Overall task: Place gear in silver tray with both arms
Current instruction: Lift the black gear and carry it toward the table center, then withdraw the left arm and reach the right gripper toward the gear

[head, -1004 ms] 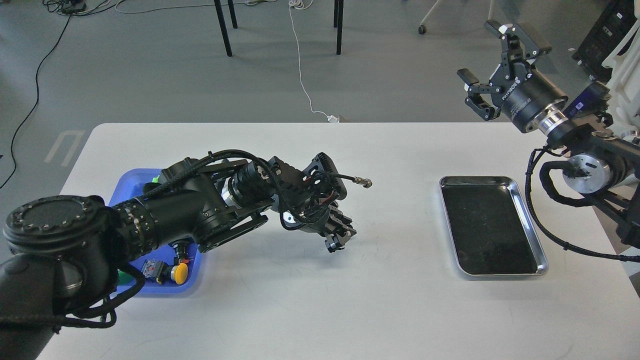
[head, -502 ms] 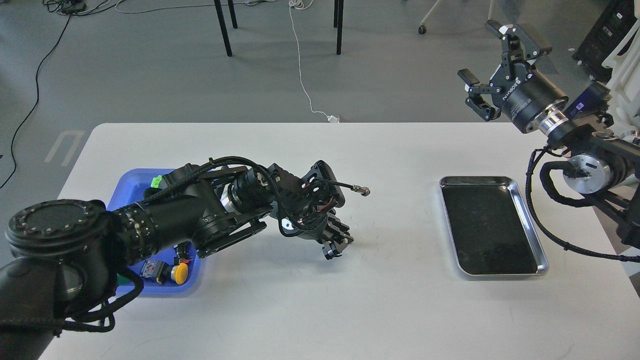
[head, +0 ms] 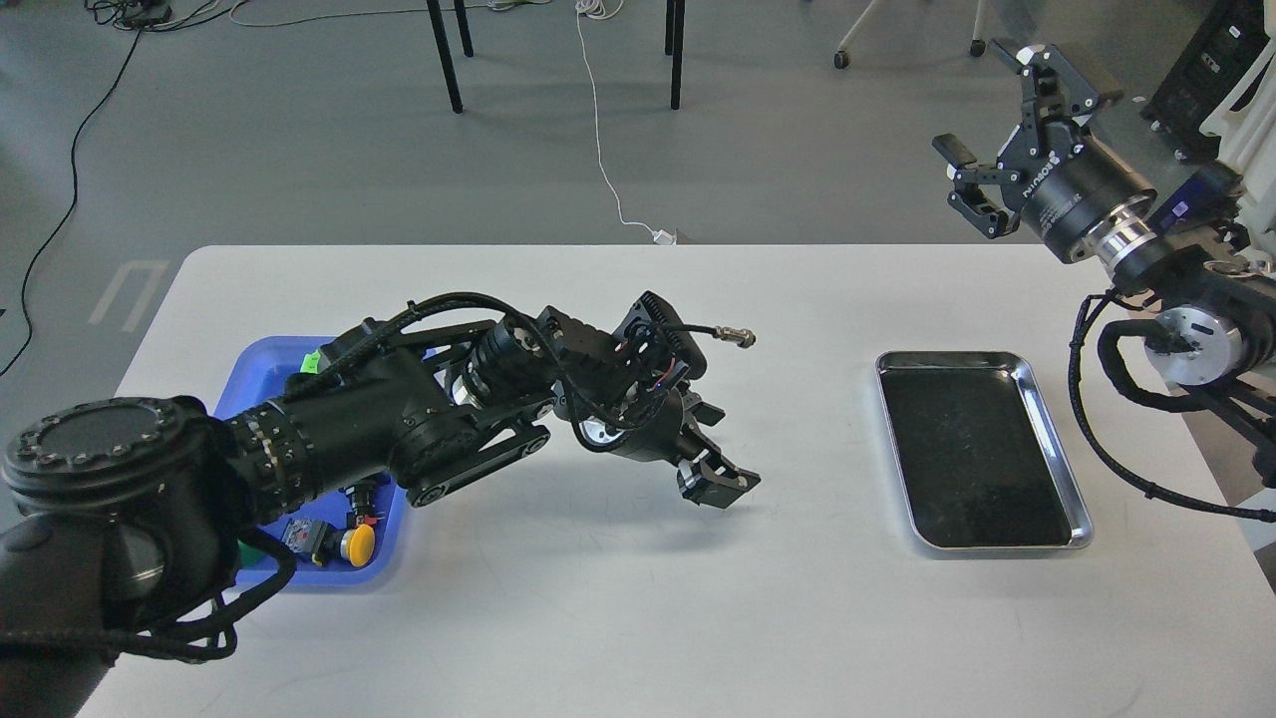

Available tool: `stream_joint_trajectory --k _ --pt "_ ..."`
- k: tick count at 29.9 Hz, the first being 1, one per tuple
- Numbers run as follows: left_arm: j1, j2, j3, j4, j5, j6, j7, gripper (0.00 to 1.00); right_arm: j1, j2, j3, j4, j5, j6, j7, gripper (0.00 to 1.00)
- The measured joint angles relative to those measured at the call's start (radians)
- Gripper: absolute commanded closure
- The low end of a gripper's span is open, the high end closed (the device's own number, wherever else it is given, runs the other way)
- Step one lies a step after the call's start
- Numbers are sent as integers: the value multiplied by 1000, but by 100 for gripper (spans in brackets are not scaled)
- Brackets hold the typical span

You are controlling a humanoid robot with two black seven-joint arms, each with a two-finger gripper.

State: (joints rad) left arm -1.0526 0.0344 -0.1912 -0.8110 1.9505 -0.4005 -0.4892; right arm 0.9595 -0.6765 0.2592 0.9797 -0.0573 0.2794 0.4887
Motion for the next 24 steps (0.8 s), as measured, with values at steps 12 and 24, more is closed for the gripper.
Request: stream_joint_trajectory --k 12,24 --pt "353 426 -375 -268 -892 -8 1 2 59 -32 -142 21 -472 91 0 1" --pt "663 441 -806 -333 -1290 -12 1 2 477 215 -702 18 -930 122 0 1"
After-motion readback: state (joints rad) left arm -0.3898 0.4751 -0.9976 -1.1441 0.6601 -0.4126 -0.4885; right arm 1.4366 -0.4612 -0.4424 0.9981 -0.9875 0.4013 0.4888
